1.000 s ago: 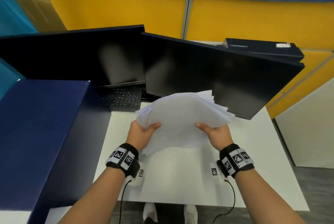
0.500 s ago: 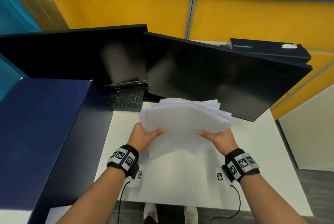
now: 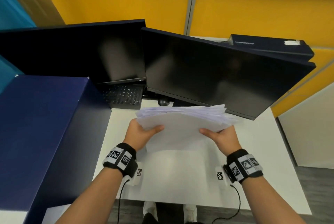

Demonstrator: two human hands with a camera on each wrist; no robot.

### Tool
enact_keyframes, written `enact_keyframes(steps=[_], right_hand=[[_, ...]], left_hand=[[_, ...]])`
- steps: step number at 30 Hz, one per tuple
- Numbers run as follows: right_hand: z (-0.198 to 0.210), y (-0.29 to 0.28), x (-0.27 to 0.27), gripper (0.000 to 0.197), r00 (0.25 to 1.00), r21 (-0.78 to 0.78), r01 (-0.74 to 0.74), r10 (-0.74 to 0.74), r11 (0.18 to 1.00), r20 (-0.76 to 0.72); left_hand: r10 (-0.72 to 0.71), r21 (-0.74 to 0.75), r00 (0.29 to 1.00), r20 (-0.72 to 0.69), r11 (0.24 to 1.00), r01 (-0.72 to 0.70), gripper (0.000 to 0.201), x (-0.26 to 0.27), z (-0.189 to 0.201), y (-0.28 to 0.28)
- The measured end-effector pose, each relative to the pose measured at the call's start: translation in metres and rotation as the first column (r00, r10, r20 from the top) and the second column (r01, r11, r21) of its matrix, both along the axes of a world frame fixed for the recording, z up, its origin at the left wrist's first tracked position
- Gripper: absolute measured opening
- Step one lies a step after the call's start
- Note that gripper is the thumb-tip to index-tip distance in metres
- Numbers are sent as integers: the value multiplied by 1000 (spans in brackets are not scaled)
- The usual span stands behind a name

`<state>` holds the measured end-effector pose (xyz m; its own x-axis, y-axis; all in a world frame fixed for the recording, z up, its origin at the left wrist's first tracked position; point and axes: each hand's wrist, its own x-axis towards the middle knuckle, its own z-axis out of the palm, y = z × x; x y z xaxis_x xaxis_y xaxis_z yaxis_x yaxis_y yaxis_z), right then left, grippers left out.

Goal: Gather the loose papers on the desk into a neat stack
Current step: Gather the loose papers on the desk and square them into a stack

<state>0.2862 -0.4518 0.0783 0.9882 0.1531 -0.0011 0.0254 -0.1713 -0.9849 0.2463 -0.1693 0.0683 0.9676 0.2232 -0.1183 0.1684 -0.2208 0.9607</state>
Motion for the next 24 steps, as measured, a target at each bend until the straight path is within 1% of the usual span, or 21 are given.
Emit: enact_keyframes(steps=[1,2,4,5,6,8,9,10,12,13,15,17,18,20,24], right_hand=[[0,3,1,38,999,-26,37,-36,999,39],[3,5,2,38,995,-15,72,-70,997,75],[13,9,1,45,983,32,107,-111,994,146],[17,9,-1,48,977,47,111,-118,993,178],[17,8,-1,48,974,55,119,-127,991,189],[11,6,1,33,982,31,122,-125,992,145],[9,6,2,27,989,11,119,-119,993,89],[5,5,1,25,992,9,122,-123,992,37],[1,5,2,31,990,71,143,-144,987,-2],[3,7,1,36,989,113,145,-147,983,5],[9,11,1,47,986,213,160,-168,964,19],[20,16,3,44,974,268,209,-226,941,34],[25,20,5,41,964,270,244,-264,931,39],[33,27,9,42,940,250,322,-341,913,35],[40,34,15,41,908,221,410,-419,885,-2]], left_hand=[[17,27,1000,12,999,-17,35,1,1,-1],[29,40,999,41,999,-31,32,1,4,-3],[58,-6,994,96,998,-58,29,3,10,-4],[71,-29,992,105,997,-68,28,3,15,-4],[77,-32,991,108,997,-74,29,2,17,-4],[62,-28,991,117,998,-60,30,2,15,-7],[60,-26,992,112,998,-58,34,2,13,-9],[62,-23,992,109,998,-60,42,1,12,-11],[88,-76,981,172,994,-76,57,1,12,-17],[117,-148,971,209,985,-87,60,2,14,-21],[201,-266,947,252,955,-132,52,3,20,-30],[314,-307,918,243,922,-234,45,6,31,-39],[365,-297,904,224,909,-294,43,9,36,-43],[448,-288,875,185,876,-388,38,12,45,-52],[511,-285,851,125,840,-462,34,18,47,-56]])
